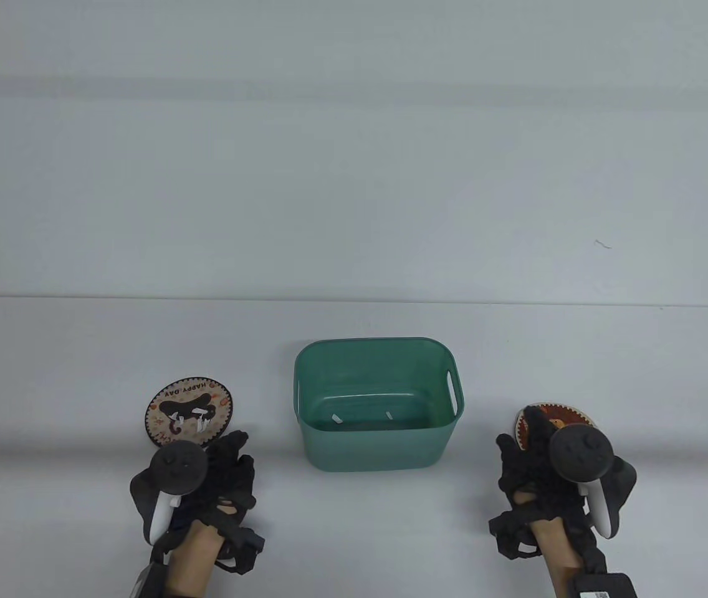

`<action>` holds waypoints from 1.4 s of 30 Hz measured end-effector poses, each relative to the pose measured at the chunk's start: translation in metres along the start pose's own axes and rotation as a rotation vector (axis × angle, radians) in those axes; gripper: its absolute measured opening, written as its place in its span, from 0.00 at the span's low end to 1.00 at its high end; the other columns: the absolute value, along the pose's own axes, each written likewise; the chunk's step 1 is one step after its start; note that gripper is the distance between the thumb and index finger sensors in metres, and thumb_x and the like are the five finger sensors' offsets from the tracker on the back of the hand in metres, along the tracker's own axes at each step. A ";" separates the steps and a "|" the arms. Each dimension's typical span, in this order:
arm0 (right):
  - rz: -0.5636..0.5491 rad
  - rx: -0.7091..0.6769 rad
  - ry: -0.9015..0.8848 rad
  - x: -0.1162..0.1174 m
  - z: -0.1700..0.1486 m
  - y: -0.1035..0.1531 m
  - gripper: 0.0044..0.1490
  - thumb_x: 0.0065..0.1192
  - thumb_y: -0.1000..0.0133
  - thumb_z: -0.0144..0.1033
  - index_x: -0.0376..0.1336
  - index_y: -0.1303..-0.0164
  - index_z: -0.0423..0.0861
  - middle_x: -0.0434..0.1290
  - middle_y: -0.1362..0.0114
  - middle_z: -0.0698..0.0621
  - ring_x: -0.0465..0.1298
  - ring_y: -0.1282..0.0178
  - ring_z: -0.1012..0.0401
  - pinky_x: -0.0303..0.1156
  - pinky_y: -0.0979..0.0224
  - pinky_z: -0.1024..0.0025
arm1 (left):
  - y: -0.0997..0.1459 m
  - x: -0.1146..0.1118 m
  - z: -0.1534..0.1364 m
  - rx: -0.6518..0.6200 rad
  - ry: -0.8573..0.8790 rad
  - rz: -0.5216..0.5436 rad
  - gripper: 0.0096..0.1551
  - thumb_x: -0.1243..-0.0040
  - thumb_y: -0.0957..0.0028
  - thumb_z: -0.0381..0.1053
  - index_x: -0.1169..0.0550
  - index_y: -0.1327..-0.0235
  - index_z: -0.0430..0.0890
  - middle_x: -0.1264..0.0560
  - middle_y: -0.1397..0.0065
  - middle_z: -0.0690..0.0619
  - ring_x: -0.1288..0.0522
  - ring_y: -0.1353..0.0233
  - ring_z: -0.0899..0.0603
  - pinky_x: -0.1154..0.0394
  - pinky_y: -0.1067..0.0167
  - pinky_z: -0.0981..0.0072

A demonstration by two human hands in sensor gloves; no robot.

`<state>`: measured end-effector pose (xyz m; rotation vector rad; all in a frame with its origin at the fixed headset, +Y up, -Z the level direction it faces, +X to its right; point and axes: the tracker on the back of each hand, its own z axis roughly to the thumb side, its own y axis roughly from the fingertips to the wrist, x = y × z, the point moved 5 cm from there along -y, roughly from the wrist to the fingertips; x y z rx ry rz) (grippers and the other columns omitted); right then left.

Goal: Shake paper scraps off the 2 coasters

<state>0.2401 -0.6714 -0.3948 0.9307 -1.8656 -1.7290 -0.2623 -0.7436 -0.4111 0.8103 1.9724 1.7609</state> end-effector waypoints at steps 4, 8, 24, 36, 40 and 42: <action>0.114 -0.082 -0.006 0.029 0.022 0.019 0.42 0.60 0.49 0.47 0.44 0.30 0.49 0.51 0.25 0.42 0.60 0.30 0.48 0.60 0.31 0.53 | -0.014 0.035 -0.019 0.091 0.056 0.105 0.31 0.38 0.49 0.46 0.35 0.32 0.48 0.38 0.26 0.45 0.37 0.28 0.32 0.32 0.36 0.48; 0.140 -0.185 -0.061 0.051 0.022 0.027 0.40 0.59 0.49 0.46 0.46 0.31 0.49 0.52 0.26 0.43 0.61 0.31 0.49 0.60 0.31 0.53 | -0.030 0.070 -0.044 0.197 0.049 0.181 0.33 0.36 0.49 0.46 0.36 0.31 0.47 0.39 0.26 0.44 0.37 0.28 0.32 0.32 0.37 0.48; 0.359 -0.200 0.060 0.095 0.013 0.025 0.38 0.56 0.48 0.47 0.46 0.31 0.50 0.50 0.25 0.43 0.59 0.30 0.49 0.58 0.29 0.52 | -0.089 0.074 -0.116 0.510 -0.241 0.019 0.46 0.31 0.51 0.57 0.43 0.28 0.47 0.46 0.24 0.44 0.47 0.24 0.31 0.42 0.30 0.44; 0.371 -0.193 0.018 0.088 0.013 0.027 0.37 0.55 0.47 0.47 0.47 0.31 0.49 0.50 0.24 0.42 0.59 0.30 0.48 0.58 0.29 0.52 | -0.103 0.059 -0.116 0.573 -0.362 0.012 0.45 0.29 0.55 0.59 0.38 0.29 0.47 0.48 0.23 0.45 0.52 0.24 0.35 0.44 0.30 0.50; 0.385 -0.191 0.022 0.091 0.013 0.027 0.37 0.55 0.48 0.47 0.47 0.31 0.49 0.49 0.24 0.42 0.59 0.29 0.48 0.58 0.29 0.52 | -0.104 0.059 -0.112 0.544 -0.300 0.062 0.43 0.26 0.57 0.52 0.38 0.33 0.49 0.46 0.25 0.46 0.49 0.26 0.35 0.41 0.33 0.51; 0.384 -0.189 0.019 0.090 0.012 0.027 0.37 0.55 0.48 0.47 0.47 0.31 0.49 0.49 0.24 0.42 0.59 0.29 0.48 0.58 0.29 0.52 | -0.105 0.059 -0.110 0.525 -0.268 0.083 0.43 0.24 0.57 0.49 0.38 0.34 0.51 0.44 0.25 0.46 0.47 0.26 0.36 0.39 0.34 0.52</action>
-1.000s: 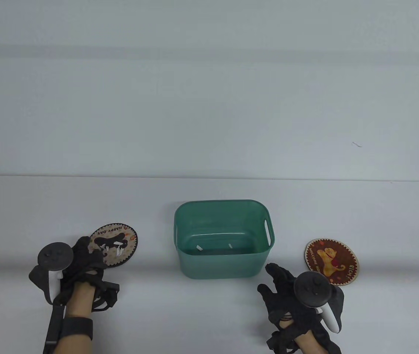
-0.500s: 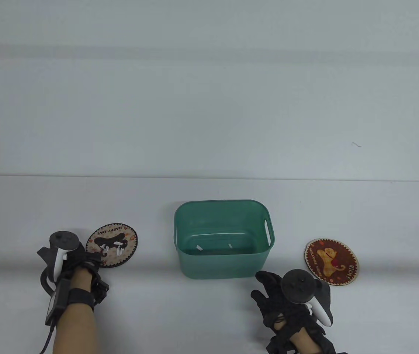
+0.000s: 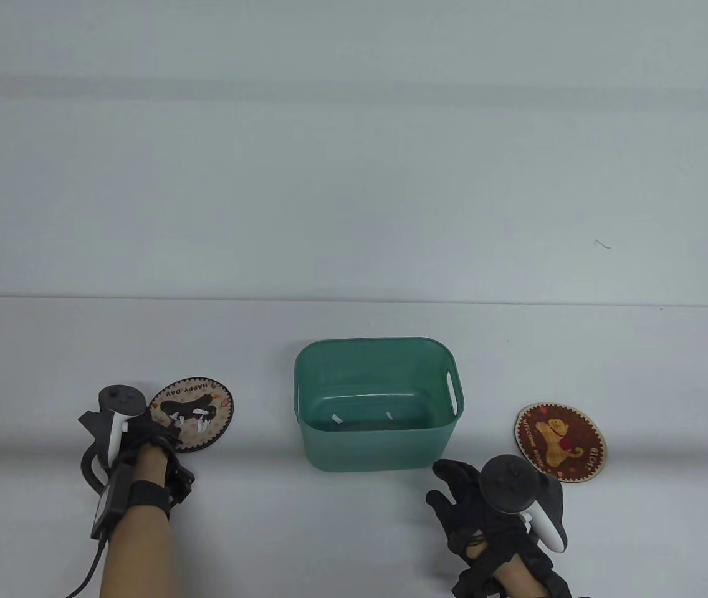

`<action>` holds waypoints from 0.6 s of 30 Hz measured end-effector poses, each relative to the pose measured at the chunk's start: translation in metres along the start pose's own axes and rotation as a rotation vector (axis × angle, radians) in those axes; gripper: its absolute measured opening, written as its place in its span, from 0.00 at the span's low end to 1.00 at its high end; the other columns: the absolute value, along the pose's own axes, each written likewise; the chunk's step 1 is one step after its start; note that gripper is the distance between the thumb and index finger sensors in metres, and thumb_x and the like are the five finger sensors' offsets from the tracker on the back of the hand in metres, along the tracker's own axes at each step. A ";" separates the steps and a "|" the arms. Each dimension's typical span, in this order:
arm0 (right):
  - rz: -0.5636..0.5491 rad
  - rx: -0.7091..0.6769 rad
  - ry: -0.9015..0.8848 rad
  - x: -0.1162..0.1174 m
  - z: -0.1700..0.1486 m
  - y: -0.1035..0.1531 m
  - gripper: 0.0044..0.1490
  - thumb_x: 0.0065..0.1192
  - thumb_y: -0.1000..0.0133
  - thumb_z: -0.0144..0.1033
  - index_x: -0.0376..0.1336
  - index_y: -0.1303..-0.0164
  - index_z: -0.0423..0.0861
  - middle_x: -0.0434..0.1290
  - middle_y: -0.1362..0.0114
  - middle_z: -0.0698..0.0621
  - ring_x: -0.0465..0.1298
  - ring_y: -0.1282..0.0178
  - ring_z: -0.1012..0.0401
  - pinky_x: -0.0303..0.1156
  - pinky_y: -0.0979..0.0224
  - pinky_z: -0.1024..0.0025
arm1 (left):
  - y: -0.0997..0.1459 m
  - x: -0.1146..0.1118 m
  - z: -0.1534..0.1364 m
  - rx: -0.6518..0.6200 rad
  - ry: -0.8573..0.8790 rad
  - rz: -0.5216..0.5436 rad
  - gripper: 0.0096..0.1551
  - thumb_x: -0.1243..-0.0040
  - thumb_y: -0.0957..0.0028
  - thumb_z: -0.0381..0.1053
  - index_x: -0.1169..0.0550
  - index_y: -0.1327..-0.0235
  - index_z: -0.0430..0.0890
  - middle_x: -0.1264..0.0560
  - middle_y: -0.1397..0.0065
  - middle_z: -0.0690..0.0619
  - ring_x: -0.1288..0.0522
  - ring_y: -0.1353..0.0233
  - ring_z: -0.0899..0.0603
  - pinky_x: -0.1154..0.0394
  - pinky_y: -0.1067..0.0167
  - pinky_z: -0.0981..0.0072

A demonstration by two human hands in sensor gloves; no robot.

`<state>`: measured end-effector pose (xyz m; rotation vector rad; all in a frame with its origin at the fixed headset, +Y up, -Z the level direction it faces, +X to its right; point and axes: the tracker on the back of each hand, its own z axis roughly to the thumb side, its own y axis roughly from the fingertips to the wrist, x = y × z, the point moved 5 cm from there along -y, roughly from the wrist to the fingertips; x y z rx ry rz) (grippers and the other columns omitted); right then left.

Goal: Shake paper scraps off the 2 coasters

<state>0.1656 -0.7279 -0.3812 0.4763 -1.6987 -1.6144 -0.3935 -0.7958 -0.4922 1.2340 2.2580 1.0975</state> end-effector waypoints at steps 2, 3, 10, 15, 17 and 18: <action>-0.005 0.004 -0.006 -0.002 -0.002 0.000 0.37 0.55 0.48 0.47 0.47 0.31 0.49 0.49 0.24 0.42 0.59 0.29 0.48 0.58 0.29 0.52 | 0.001 0.002 0.005 -0.024 0.007 0.023 0.43 0.23 0.58 0.46 0.38 0.35 0.51 0.37 0.30 0.47 0.42 0.28 0.39 0.35 0.37 0.53; -0.006 0.005 -0.007 -0.003 -0.003 0.000 0.37 0.55 0.48 0.47 0.47 0.31 0.49 0.49 0.24 0.42 0.59 0.29 0.48 0.58 0.29 0.52 | 0.001 0.004 0.008 -0.041 -0.010 0.042 0.44 0.22 0.59 0.45 0.38 0.36 0.52 0.33 0.33 0.48 0.39 0.30 0.41 0.32 0.39 0.54; -0.010 0.019 -0.018 -0.006 -0.007 0.000 0.37 0.55 0.47 0.47 0.48 0.31 0.49 0.49 0.24 0.42 0.59 0.29 0.48 0.58 0.29 0.51 | 0.002 0.007 0.011 -0.069 0.015 0.047 0.35 0.25 0.57 0.44 0.29 0.37 0.48 0.24 0.46 0.47 0.28 0.42 0.41 0.27 0.49 0.57; -0.013 0.033 -0.029 -0.007 -0.013 -0.002 0.36 0.55 0.47 0.47 0.48 0.32 0.49 0.50 0.24 0.42 0.59 0.29 0.48 0.58 0.29 0.51 | 0.004 0.008 0.003 -0.074 0.159 -0.013 0.23 0.38 0.50 0.50 0.25 0.42 0.47 0.22 0.48 0.45 0.26 0.46 0.38 0.26 0.54 0.58; -0.005 0.041 -0.032 -0.007 -0.016 -0.002 0.36 0.54 0.47 0.47 0.48 0.32 0.49 0.50 0.24 0.42 0.59 0.29 0.48 0.58 0.29 0.51 | 0.007 0.008 -0.002 -0.085 0.259 -0.027 0.23 0.40 0.50 0.51 0.26 0.43 0.45 0.19 0.52 0.45 0.21 0.52 0.38 0.23 0.60 0.59; -0.001 0.047 -0.033 -0.006 -0.018 -0.003 0.36 0.54 0.47 0.47 0.48 0.32 0.49 0.50 0.24 0.42 0.59 0.29 0.48 0.58 0.29 0.51 | 0.010 0.006 -0.005 -0.088 0.333 -0.049 0.23 0.40 0.50 0.50 0.26 0.43 0.44 0.18 0.53 0.45 0.20 0.55 0.38 0.22 0.62 0.60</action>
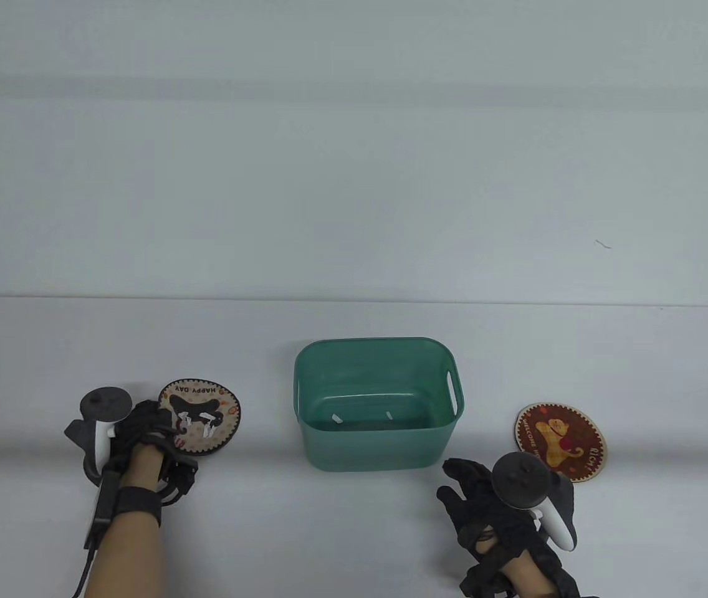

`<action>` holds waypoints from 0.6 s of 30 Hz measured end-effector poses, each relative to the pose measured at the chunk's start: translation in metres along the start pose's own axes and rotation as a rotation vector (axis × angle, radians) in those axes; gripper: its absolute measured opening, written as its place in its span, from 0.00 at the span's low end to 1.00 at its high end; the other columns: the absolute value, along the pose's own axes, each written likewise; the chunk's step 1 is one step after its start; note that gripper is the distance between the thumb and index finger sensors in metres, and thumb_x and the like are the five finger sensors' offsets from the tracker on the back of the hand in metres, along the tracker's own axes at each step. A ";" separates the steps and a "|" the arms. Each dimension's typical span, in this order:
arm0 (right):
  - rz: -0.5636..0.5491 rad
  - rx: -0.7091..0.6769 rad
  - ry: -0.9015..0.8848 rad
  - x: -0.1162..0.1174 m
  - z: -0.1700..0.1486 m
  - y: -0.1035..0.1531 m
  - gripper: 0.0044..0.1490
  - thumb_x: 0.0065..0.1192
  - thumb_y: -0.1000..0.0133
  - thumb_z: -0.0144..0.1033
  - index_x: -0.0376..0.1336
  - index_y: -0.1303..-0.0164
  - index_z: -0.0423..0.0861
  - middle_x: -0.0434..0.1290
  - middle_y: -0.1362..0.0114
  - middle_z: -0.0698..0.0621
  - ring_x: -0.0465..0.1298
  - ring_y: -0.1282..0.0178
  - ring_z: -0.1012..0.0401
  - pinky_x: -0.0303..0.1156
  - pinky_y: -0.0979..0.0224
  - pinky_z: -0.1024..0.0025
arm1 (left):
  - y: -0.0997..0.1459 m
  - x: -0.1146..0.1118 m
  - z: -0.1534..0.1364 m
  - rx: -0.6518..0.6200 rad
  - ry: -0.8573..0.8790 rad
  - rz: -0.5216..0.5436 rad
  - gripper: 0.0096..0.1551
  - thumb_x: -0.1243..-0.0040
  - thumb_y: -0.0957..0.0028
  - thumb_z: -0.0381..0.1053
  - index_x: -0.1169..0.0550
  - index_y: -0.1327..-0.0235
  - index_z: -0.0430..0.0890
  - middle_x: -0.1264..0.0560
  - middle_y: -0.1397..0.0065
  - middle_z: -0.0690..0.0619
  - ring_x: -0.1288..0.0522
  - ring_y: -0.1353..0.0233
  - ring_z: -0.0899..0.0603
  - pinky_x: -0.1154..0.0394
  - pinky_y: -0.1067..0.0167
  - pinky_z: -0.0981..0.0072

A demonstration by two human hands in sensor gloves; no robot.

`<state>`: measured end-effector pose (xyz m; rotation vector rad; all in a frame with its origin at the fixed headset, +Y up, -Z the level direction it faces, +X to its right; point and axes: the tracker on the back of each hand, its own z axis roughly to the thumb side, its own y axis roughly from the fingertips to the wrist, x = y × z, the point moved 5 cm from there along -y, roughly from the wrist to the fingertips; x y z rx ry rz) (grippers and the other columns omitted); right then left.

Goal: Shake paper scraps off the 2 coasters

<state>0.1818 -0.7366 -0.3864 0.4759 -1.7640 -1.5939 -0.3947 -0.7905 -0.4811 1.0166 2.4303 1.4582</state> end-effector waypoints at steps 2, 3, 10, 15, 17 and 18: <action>0.009 0.006 -0.002 0.001 -0.003 -0.001 0.36 0.54 0.47 0.47 0.48 0.32 0.49 0.50 0.24 0.42 0.59 0.29 0.48 0.58 0.29 0.51 | 0.007 -0.002 -0.008 0.008 0.133 -0.016 0.24 0.40 0.50 0.50 0.26 0.43 0.44 0.18 0.53 0.45 0.19 0.58 0.40 0.22 0.65 0.61; 0.013 0.009 -0.005 0.002 -0.005 -0.001 0.36 0.54 0.47 0.47 0.49 0.32 0.49 0.50 0.24 0.42 0.59 0.29 0.48 0.58 0.29 0.51 | 0.012 -0.003 -0.011 0.009 0.208 -0.026 0.24 0.40 0.50 0.50 0.27 0.43 0.44 0.17 0.53 0.45 0.19 0.59 0.40 0.22 0.66 0.62; 0.024 0.007 -0.023 0.004 -0.009 0.000 0.35 0.54 0.48 0.47 0.49 0.32 0.49 0.51 0.25 0.42 0.59 0.29 0.48 0.59 0.29 0.51 | 0.051 0.002 -0.004 -0.051 0.597 -0.017 0.24 0.42 0.49 0.50 0.29 0.42 0.44 0.19 0.52 0.47 0.20 0.57 0.41 0.22 0.64 0.63; 0.011 -0.014 -0.026 0.002 -0.005 0.003 0.35 0.54 0.47 0.47 0.49 0.32 0.49 0.51 0.25 0.43 0.59 0.29 0.48 0.58 0.29 0.51 | 0.093 0.009 0.037 -0.194 0.778 -0.024 0.24 0.43 0.48 0.51 0.30 0.41 0.44 0.20 0.51 0.48 0.20 0.56 0.42 0.22 0.63 0.64; 0.006 -0.019 -0.032 0.001 -0.004 0.003 0.36 0.54 0.47 0.47 0.49 0.32 0.49 0.51 0.25 0.43 0.60 0.29 0.48 0.59 0.29 0.51 | 0.110 0.008 0.053 -0.261 0.779 -0.032 0.25 0.43 0.48 0.50 0.31 0.41 0.43 0.20 0.50 0.48 0.21 0.55 0.42 0.23 0.62 0.63; 0.005 -0.021 -0.033 0.001 -0.003 0.003 0.36 0.54 0.47 0.47 0.49 0.32 0.49 0.51 0.25 0.43 0.60 0.29 0.48 0.59 0.29 0.51 | 0.119 0.006 0.062 -0.302 0.748 -0.035 0.25 0.43 0.48 0.51 0.31 0.41 0.44 0.20 0.50 0.48 0.20 0.55 0.42 0.22 0.62 0.64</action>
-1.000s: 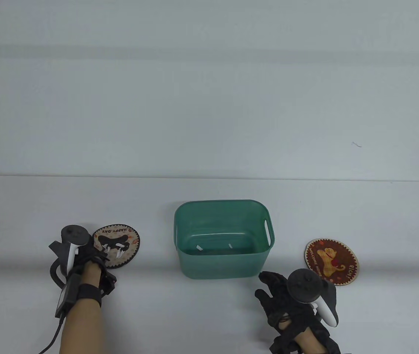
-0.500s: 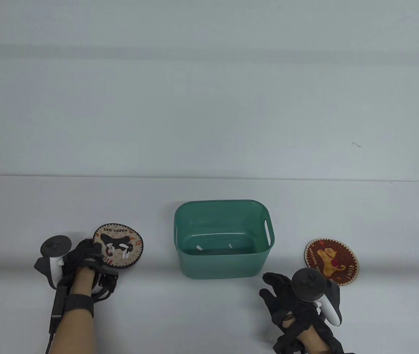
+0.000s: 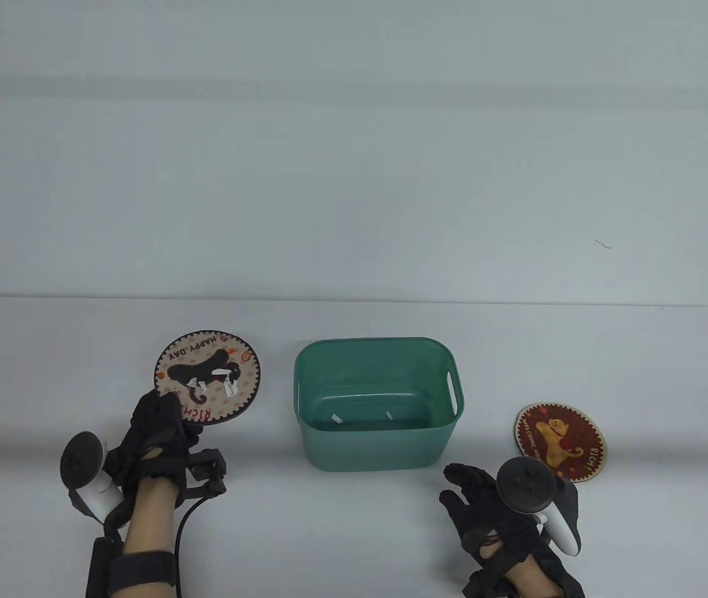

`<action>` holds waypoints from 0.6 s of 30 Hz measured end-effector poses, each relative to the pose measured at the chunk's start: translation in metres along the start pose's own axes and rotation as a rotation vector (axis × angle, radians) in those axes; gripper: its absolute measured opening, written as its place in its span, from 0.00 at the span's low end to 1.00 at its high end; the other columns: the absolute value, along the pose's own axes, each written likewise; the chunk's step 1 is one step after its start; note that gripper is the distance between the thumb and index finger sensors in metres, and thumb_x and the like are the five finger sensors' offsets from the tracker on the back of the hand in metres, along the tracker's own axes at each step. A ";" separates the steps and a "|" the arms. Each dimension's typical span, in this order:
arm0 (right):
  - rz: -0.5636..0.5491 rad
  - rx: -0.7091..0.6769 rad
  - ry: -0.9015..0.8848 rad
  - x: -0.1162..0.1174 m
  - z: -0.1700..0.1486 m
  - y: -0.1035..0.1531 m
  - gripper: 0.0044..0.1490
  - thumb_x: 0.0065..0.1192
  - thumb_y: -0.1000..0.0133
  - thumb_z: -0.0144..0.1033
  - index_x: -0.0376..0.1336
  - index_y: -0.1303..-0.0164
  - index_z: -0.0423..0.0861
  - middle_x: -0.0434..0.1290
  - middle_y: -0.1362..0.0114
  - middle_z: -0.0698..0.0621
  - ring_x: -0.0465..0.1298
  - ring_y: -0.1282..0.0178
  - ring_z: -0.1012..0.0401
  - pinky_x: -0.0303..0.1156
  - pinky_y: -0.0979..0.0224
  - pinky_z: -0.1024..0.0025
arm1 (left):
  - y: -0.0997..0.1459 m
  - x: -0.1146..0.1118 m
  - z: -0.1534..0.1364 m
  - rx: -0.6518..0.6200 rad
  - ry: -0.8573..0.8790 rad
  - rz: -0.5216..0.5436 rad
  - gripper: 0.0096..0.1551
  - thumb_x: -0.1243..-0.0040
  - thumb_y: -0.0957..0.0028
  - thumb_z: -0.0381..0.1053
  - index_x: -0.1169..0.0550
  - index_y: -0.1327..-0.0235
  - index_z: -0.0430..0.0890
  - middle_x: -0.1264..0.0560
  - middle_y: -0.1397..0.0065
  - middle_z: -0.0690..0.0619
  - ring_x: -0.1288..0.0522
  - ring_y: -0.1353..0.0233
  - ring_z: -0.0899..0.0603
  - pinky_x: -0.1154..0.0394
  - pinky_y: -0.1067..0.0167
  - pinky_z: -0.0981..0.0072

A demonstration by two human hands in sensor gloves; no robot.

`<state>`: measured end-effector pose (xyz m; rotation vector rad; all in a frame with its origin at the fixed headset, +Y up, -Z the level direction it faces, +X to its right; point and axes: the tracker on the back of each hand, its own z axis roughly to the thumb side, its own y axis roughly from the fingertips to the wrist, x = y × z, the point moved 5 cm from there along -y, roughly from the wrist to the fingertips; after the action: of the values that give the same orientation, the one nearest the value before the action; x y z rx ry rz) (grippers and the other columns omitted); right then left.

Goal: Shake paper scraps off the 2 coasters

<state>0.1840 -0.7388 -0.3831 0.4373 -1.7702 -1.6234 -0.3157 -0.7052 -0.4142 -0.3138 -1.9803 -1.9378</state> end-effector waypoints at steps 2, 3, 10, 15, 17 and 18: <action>0.004 -0.008 -0.009 0.000 0.002 0.000 0.37 0.53 0.47 0.48 0.46 0.31 0.51 0.51 0.24 0.43 0.60 0.29 0.48 0.59 0.29 0.51 | 0.013 -0.018 0.005 -0.040 -0.023 -0.057 0.25 0.43 0.48 0.51 0.31 0.41 0.44 0.20 0.50 0.49 0.20 0.55 0.43 0.22 0.62 0.65; 0.004 -0.013 -0.020 0.001 0.003 0.000 0.38 0.53 0.47 0.48 0.45 0.31 0.51 0.51 0.24 0.43 0.60 0.29 0.48 0.59 0.29 0.51 | 0.018 -0.026 0.005 -0.038 -0.013 -0.080 0.25 0.43 0.48 0.51 0.30 0.41 0.44 0.20 0.50 0.49 0.20 0.55 0.43 0.22 0.62 0.64; 0.013 -0.058 -0.124 0.005 0.012 0.003 0.38 0.53 0.47 0.49 0.44 0.31 0.51 0.54 0.25 0.43 0.61 0.30 0.49 0.59 0.29 0.51 | 0.059 -0.093 -0.005 -0.009 -0.001 -0.326 0.25 0.43 0.48 0.51 0.30 0.41 0.43 0.20 0.50 0.48 0.20 0.56 0.42 0.22 0.63 0.64; 0.038 -0.069 -0.298 0.009 0.013 0.003 0.41 0.52 0.48 0.51 0.43 0.30 0.49 0.57 0.27 0.42 0.65 0.32 0.49 0.61 0.30 0.51 | 0.089 -0.138 -0.027 0.043 -0.030 -0.488 0.25 0.43 0.48 0.50 0.30 0.41 0.44 0.20 0.50 0.48 0.21 0.55 0.42 0.23 0.62 0.63; 0.062 -0.069 -0.350 0.012 0.012 0.003 0.43 0.52 0.48 0.52 0.41 0.30 0.48 0.58 0.27 0.41 0.66 0.33 0.48 0.62 0.31 0.51 | 0.099 -0.153 -0.035 0.055 -0.025 -0.542 0.24 0.43 0.48 0.50 0.31 0.41 0.44 0.21 0.49 0.48 0.21 0.54 0.41 0.23 0.61 0.63; 0.075 -0.067 -0.388 0.013 0.011 0.004 0.45 0.52 0.48 0.53 0.38 0.30 0.47 0.58 0.27 0.41 0.66 0.33 0.49 0.62 0.31 0.51 | 0.106 -0.163 -0.040 0.058 -0.017 -0.586 0.24 0.44 0.48 0.50 0.31 0.40 0.44 0.21 0.48 0.48 0.21 0.53 0.41 0.23 0.61 0.63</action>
<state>0.1682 -0.7386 -0.3762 0.0210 -1.9745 -1.7975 -0.1209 -0.7268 -0.3813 0.3053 -2.3158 -2.1954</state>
